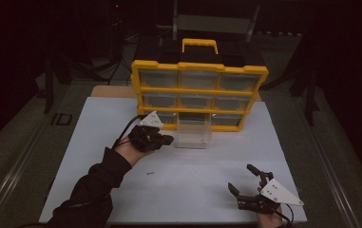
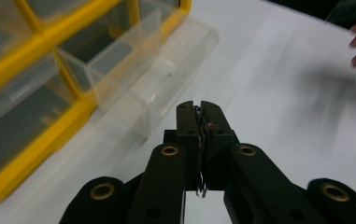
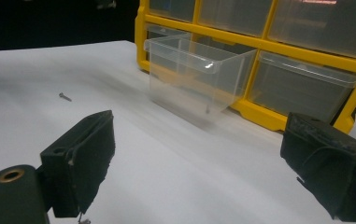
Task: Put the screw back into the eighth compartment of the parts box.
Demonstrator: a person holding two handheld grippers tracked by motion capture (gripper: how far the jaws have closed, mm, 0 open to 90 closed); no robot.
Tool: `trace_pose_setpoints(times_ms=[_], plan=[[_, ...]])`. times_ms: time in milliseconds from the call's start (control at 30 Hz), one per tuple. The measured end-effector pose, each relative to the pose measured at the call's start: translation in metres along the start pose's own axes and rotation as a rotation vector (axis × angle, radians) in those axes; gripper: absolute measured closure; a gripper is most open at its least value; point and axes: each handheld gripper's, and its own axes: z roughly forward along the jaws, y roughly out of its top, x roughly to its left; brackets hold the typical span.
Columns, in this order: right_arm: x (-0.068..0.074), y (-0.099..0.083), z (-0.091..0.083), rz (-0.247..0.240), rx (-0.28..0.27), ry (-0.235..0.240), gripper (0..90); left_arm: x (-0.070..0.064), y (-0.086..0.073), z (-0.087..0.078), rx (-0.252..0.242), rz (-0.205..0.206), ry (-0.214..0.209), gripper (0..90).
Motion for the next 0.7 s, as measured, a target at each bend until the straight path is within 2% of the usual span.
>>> trace_pose_setpoints(times_ms=[133,367,700], plan=[[0.0,0.0,0.0,0.003,0.006,0.001,10.2,-0.001,0.01,-0.001,-0.007,0.005,0.008,86.6],[0.0,-0.001,0.0,0.007,0.001,0.005,10.2,-0.003,0.038,-0.004,-0.032,0.024,0.026,86.6],[-0.001,-0.001,-0.001,0.004,0.003,-0.006,10.2,-0.006,0.057,0.006,-0.051,0.005,0.043,86.6]])
